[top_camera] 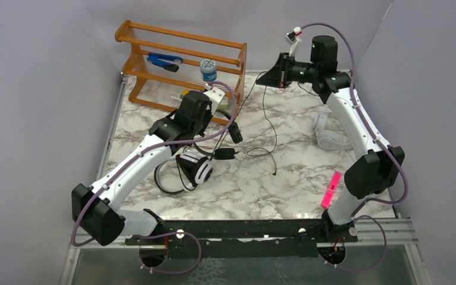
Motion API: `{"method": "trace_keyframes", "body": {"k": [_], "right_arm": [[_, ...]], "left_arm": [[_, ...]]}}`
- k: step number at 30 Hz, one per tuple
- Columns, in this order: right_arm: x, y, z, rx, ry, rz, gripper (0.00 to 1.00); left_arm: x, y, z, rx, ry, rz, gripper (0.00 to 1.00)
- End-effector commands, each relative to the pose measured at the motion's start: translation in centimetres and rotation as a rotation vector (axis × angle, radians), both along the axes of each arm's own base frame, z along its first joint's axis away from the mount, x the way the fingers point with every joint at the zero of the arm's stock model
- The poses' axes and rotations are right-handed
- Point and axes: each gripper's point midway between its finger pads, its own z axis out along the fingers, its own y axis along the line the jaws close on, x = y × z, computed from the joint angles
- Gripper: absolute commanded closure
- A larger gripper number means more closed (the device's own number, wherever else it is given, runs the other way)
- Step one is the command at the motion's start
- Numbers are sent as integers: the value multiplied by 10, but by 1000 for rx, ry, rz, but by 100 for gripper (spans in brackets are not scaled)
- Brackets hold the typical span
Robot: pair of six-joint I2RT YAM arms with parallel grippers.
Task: Wrap the headphones
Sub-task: Wrap the headphones cable around the headphones.
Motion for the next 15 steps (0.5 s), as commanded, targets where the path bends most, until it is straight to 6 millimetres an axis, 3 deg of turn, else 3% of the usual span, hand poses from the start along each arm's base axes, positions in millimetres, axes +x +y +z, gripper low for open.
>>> {"method": "trace_keyframes", "body": {"k": [1, 7, 10, 15], "right_arm": [[-28, 15, 20, -6, -3, 80, 100], [-63, 26, 44, 20, -13, 130, 100], [-92, 46, 46, 42, 15, 193, 100], [-150, 90, 51, 94, 57, 271, 100]], "left_arm": [[22, 1, 5, 28, -66, 72, 100], [40, 15, 3, 34, -97, 254, 100], [49, 15, 5, 4, -116, 325, 100], [67, 3, 29, -189, -153, 478, 100]]}}
